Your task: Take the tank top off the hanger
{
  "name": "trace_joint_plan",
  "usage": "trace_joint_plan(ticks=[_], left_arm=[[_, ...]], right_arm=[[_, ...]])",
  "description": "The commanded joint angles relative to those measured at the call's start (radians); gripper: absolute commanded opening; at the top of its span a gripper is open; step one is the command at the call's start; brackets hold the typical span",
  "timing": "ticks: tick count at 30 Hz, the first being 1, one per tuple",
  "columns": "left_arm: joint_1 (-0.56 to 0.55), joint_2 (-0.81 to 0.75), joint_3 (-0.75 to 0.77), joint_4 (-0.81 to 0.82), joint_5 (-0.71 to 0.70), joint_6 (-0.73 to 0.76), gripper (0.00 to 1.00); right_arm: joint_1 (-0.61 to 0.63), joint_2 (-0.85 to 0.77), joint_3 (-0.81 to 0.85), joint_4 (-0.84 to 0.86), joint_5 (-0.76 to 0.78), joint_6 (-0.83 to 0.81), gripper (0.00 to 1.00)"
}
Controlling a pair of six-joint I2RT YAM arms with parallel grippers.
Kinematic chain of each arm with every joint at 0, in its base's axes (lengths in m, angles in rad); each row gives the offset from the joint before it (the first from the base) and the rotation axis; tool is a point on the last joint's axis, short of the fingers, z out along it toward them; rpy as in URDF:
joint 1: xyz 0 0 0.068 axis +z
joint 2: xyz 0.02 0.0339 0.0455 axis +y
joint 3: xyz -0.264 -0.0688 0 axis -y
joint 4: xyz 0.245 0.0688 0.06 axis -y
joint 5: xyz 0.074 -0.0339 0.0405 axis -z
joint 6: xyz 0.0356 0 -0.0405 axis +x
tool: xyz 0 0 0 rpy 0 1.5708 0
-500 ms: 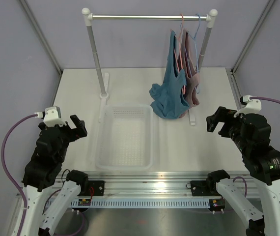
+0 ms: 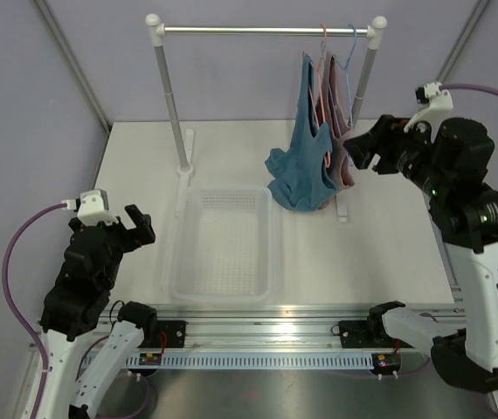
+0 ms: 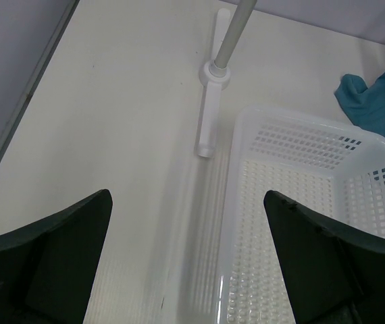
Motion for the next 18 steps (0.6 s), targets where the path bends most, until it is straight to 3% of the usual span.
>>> trace_joint_plan(ticks=[1, 7, 18], left_arm=[[-0.002, -0.006, -0.007, 0.062, 0.014, -0.001, 0.99], [-0.002, -0.003, -0.011, 0.069, 0.025, 0.002, 0.99], [-0.002, -0.001, -0.016, 0.075, 0.048, 0.005, 0.99]], right_arm=[[0.006, 0.173, 0.145, 0.018, -0.049, -0.043, 0.69], [0.006, 0.440, 0.478, -0.047, -0.035, -0.107, 0.61], [0.013, 0.823, 0.841, -0.165, 0.008, -0.185, 0.53]])
